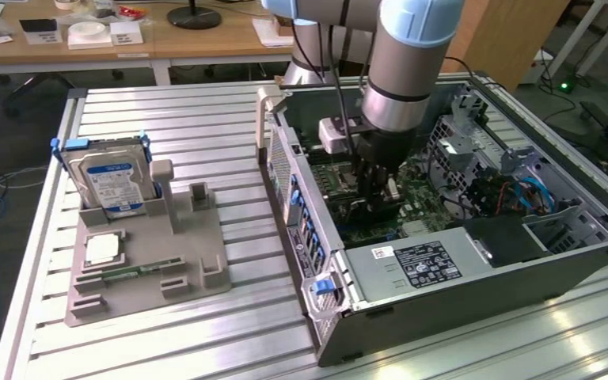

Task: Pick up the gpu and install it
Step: 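Insert the gpu into the slot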

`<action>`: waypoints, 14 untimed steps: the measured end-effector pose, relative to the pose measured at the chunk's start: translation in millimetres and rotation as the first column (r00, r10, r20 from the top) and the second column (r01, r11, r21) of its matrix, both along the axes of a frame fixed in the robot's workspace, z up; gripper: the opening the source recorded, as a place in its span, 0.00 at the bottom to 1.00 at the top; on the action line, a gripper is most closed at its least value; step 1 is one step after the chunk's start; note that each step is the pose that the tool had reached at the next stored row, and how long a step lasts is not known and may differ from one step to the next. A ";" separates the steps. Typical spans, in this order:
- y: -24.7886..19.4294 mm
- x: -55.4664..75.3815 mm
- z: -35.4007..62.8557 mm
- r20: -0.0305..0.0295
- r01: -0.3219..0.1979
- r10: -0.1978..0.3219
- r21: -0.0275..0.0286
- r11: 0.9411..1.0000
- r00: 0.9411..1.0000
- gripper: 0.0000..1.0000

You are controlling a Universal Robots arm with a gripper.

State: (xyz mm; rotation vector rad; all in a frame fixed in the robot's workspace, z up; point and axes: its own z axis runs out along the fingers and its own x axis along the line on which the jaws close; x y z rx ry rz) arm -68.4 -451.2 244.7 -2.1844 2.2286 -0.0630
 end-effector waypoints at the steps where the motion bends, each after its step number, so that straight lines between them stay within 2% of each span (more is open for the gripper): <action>1: 0.0 -0.1 3.4 0.002 0.000 0.000 0.000 1.000 1.000 0.35; 9: 0.0 -0.7 29.0 0.017 0.000 0.000 0.000 1.000 1.000 0.35; 13: 0.0 -0.7 29.2 0.019 0.000 0.000 0.000 1.000 1.000 0.34; 14: 0.0 -0.8 29.3 0.019 0.000 0.000 0.000 1.000 1.000 0.27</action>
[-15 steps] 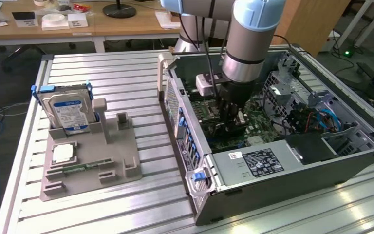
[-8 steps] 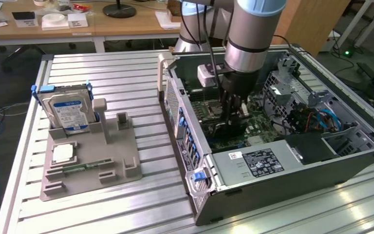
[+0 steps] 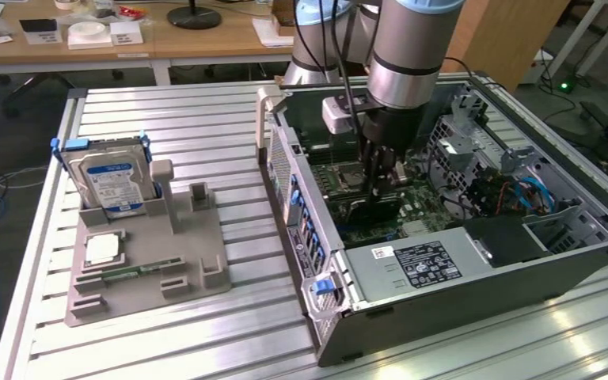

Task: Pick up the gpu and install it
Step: 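Insert the gpu into the slot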

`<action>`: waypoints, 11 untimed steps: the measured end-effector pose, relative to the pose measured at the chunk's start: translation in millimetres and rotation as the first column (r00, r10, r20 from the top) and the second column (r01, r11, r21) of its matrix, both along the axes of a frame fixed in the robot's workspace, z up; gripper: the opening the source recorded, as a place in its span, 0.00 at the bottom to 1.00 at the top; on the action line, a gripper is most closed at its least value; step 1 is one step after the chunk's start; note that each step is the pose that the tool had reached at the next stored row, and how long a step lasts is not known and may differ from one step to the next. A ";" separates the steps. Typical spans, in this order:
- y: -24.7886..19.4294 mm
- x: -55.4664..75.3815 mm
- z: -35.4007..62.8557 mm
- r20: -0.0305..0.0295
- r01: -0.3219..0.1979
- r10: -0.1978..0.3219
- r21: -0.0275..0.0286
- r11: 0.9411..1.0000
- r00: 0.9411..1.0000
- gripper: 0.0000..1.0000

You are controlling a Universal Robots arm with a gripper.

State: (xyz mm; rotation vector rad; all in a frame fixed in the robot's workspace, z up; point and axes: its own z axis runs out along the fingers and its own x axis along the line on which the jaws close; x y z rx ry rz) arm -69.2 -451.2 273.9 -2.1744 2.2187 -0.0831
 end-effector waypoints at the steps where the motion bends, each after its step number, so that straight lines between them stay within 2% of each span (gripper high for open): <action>1: 0.0 0.0 0.0 0.000 0.000 0.000 0.000 1.000 1.000 0.27; 3: 0.0 0.0 0.0 0.000 0.000 0.000 0.000 1.000 1.000 0.16; 5: 0.0 0.0 0.0 0.000 0.000 0.000 0.000 1.000 1.000 0.16; 6: 0.0 0.0 0.0 0.000 0.000 0.000 0.000 1.000 1.000 0.10; 11: 0.0 0.0 0.0 0.000 0.000 0.000 0.000 1.000 1.000 0.11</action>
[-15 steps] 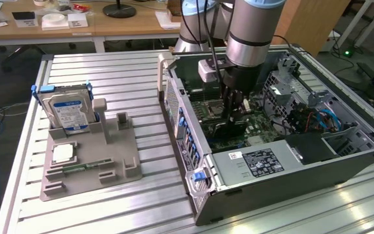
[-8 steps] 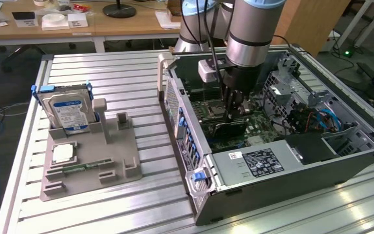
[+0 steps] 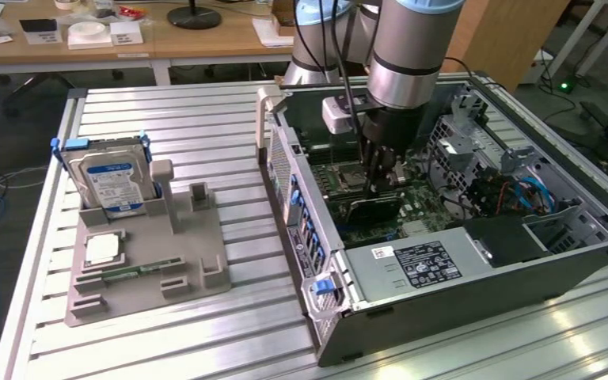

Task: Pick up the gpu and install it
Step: 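Press down on the gpu until it lock into place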

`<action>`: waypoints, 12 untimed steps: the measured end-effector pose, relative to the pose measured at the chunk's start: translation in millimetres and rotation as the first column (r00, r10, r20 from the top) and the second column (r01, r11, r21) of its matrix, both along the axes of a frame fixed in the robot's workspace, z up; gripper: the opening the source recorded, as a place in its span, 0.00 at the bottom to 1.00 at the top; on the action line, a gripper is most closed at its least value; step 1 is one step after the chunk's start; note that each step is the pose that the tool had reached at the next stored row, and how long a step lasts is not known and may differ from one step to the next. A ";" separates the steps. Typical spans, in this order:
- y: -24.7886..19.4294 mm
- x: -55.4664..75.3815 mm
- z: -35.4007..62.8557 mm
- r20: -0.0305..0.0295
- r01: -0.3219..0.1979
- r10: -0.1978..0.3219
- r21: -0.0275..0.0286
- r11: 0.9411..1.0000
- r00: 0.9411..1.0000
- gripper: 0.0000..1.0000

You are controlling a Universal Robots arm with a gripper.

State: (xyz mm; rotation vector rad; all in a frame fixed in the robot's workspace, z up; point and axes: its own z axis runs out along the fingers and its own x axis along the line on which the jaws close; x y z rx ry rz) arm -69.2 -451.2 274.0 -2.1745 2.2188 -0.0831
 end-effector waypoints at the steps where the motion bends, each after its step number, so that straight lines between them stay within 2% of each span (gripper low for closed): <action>1: 0.0 0.0 0.0 0.000 0.000 0.000 0.000 1.000 1.000 0.11; 12: 0.0 -1.2 0.1 0.000 0.000 0.000 0.000 1.000 1.000 0.11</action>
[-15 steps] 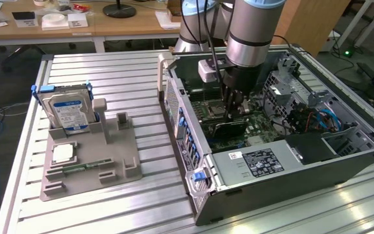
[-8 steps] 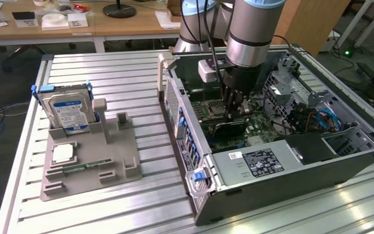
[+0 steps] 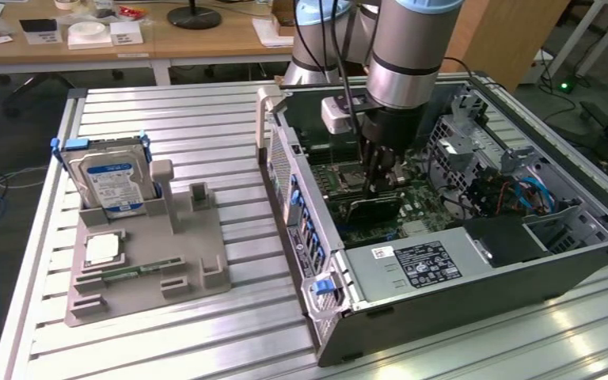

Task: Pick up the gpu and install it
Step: 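Press down on the gpu until it lock into place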

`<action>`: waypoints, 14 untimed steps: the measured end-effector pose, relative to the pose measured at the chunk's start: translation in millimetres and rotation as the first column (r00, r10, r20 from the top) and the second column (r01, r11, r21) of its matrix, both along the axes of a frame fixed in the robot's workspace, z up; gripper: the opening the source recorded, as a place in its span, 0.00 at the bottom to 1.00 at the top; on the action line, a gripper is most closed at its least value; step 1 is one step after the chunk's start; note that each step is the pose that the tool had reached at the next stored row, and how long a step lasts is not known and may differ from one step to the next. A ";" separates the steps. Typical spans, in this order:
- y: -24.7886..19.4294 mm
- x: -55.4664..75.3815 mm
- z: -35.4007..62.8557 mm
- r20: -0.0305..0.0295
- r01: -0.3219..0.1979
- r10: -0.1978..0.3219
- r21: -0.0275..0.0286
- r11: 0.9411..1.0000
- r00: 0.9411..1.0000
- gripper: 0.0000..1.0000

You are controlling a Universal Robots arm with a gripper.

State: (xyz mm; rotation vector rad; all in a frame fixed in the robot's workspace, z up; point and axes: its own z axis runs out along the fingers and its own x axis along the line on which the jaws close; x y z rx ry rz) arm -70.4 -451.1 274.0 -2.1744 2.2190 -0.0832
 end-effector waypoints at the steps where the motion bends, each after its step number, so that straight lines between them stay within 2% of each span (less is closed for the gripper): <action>1: -0.1 -0.6 0.0 0.000 0.000 0.000 0.000 1.000 1.000 0.11; 4: -1.0 -11.7 0.0 0.001 -0.006 0.006 0.000 1.000 1.000 0.11; 6: -1.0 -13.6 -0.1 0.001 -0.016 0.016 0.000 1.000 1.000 0.11; 8: -1.1 -13.7 0.0 -0.001 -0.038 0.038 -0.003 0.999 0.999 0.11; 9: -1.1 -13.8 0.0 -0.006 -0.047 0.047 -0.004 0.999 0.999 0.11; 10: -1.1 -13.8 0.0 -0.014 -0.054 0.054 -0.005 0.999 0.998 0.11; 12: -1.1 -13.8 -0.1 -0.032 -0.066 0.066 -0.004 0.998 0.997 0.11; 14: -1.1 -13.8 -0.1 -0.052 -0.069 0.068 -0.003 0.998 0.996 0.11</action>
